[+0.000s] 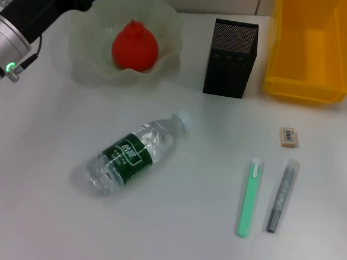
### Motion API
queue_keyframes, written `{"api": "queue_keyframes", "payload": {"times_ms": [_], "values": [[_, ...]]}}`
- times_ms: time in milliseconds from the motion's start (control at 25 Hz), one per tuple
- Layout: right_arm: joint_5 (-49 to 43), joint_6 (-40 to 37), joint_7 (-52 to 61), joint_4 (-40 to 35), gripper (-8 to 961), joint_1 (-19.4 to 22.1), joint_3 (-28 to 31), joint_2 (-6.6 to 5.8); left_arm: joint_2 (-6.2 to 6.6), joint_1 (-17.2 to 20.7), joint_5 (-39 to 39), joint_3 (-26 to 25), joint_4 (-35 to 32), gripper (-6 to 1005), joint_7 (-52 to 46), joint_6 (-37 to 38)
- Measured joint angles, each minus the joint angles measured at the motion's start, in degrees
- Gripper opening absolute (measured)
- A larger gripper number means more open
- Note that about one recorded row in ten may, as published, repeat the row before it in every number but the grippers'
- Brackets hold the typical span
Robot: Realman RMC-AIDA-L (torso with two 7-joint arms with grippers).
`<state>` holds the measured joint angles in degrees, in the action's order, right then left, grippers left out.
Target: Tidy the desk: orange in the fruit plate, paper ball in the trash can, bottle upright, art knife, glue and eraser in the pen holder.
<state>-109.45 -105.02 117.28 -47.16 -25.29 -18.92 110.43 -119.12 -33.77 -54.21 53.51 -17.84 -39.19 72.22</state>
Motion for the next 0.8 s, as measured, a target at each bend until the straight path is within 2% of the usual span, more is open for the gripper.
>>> {"api": "queue_keyframes", "payload": {"times_ms": [40, 120, 160, 200, 280, 360, 600, 800], "values": [[2.6, 1.7, -3.4, 2.8, 468, 0.6, 0.3, -0.36, -0.03, -0.1, 0.0, 0.6, 0.0, 715, 0.0, 0.0], [5.6, 6.3, -11.4, 5.5, 471, 1.3, 0.5, 0.01, -0.03, -0.1, 0.0, 1.2, 0.0, 715, 0.0, 0.1], [6.7, 11.6, -18.3, 5.8, 472, 1.3, 0.5, 1.59, -0.04, -0.1, 0.0, 1.3, 0.0, 715, 0.0, 0.2], [6.7, 11.6, -18.3, 5.8, 474, 1.3, 0.5, 1.59, -0.05, -0.1, 0.0, 1.5, 0.0, 715, 0.0, 0.5], [7.0, 16.9, -22.8, 5.4, 477, 0.8, 0.3, 3.02, -0.05, -0.1, 0.1, 1.8, 0.0, 715, -0.1, 1.5], [6.9, 22.0, -25.3, 5.5, 480, -0.3, -0.6, 3.72, -0.06, 0.3, 0.1, 2.2, 0.0, 715, -0.3, 2.7], [6.8, 36.1, -26.6, 6.9, 489, -3.6, -8.0, 4.07, -0.05, 1.6, -0.1, 2.6, 0.0, 715, -0.5, 4.7], [6.8, 43.5, -26.8, 9.8, 497, -7.3, -12.4, 3.45, -0.04, 2.6, 0.0, 4.1, 0.0, 715, -0.6, 5.6]]}}
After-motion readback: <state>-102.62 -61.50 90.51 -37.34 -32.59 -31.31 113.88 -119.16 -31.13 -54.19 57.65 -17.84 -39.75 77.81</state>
